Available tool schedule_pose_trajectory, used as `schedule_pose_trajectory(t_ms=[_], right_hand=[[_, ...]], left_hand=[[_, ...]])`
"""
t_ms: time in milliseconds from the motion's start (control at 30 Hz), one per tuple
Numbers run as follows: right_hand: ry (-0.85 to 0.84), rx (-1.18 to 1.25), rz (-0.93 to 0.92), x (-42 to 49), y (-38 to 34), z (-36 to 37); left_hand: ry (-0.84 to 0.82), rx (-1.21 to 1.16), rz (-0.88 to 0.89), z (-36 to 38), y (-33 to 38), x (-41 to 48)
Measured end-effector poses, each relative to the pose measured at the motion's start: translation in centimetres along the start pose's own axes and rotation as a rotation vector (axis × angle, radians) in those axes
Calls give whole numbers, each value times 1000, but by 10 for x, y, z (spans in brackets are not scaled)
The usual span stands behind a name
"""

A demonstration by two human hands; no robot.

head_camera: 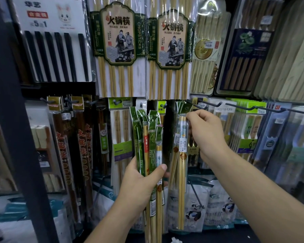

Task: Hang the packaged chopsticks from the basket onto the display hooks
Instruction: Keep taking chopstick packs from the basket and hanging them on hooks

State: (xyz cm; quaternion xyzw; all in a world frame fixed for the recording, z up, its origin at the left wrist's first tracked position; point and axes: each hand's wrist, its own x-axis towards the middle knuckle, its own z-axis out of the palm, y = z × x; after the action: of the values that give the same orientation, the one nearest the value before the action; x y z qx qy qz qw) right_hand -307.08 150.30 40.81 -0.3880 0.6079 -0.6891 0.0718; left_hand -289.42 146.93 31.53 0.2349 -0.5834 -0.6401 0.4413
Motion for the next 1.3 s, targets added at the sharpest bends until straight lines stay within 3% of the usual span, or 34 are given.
schedule_pose_trajectory(t_ms=[367,1033,1100,1233,1300], right_hand=[[99,-23,-153,-1,10,0],[151,-153,-124,-13,16,2],[77,-115,-109,-27,16,1],[-240,-37,-118,-55,10,3],[-268,-3,-121,-61,7,5]], left_hand=[[-1,-16,10,1,1,-1],[-7,54,58,-4,-3,1],[-12,66,55,-4,-5,3],[-35,84,43,-2,-8,4],[-44,90,50,-1,-7,2]])
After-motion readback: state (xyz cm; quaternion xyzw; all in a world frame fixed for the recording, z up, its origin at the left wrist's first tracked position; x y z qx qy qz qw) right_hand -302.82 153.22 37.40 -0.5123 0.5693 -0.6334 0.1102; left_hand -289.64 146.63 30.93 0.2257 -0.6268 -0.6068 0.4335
